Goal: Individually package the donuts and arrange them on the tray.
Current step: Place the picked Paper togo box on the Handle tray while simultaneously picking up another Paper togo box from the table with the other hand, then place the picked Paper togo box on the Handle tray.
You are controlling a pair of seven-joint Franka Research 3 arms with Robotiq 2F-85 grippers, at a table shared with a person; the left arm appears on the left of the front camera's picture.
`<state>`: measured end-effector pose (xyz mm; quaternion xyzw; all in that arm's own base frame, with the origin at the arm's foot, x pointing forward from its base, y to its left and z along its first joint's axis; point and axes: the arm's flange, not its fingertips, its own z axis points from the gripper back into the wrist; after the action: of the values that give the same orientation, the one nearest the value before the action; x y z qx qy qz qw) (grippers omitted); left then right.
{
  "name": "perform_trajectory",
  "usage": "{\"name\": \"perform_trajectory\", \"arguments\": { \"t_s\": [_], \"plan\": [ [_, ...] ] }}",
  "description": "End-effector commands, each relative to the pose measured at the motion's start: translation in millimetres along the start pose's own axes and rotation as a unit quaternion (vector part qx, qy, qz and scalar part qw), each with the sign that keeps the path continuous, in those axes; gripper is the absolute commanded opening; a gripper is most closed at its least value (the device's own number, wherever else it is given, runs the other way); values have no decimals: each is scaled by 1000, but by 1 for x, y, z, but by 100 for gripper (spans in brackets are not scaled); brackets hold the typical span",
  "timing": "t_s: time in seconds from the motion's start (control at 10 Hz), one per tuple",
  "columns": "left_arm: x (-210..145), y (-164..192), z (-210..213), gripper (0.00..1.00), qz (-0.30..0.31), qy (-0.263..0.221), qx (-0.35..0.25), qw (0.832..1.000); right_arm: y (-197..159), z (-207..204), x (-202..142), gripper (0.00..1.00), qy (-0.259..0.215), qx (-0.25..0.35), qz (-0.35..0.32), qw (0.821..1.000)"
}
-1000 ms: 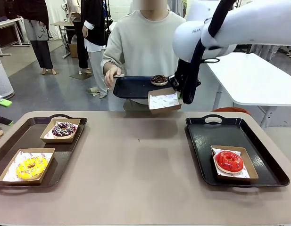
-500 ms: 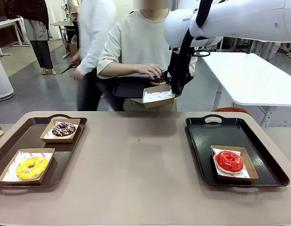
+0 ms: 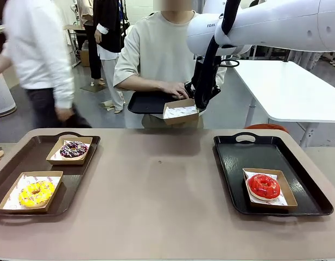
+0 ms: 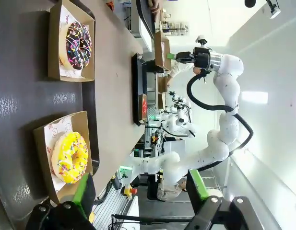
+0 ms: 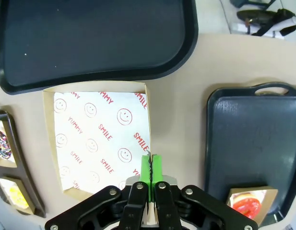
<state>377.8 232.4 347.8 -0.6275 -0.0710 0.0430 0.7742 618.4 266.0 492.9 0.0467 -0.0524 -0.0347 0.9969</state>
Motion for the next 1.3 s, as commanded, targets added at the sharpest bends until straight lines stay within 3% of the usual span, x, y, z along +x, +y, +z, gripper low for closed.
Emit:
{"name": "perform_trajectory", "arguments": {
  "t_s": [0.0, 1.2],
  "plan": [
    [1, -1, 0, 100, -2, 9, -5, 1000, -2, 1, -3, 0, 0, -1, 1, 1000],
    [1, -1, 0, 100, -2, 9, -5, 1000, -2, 1, -3, 0, 0, -1, 1, 1000]
  ]
}}
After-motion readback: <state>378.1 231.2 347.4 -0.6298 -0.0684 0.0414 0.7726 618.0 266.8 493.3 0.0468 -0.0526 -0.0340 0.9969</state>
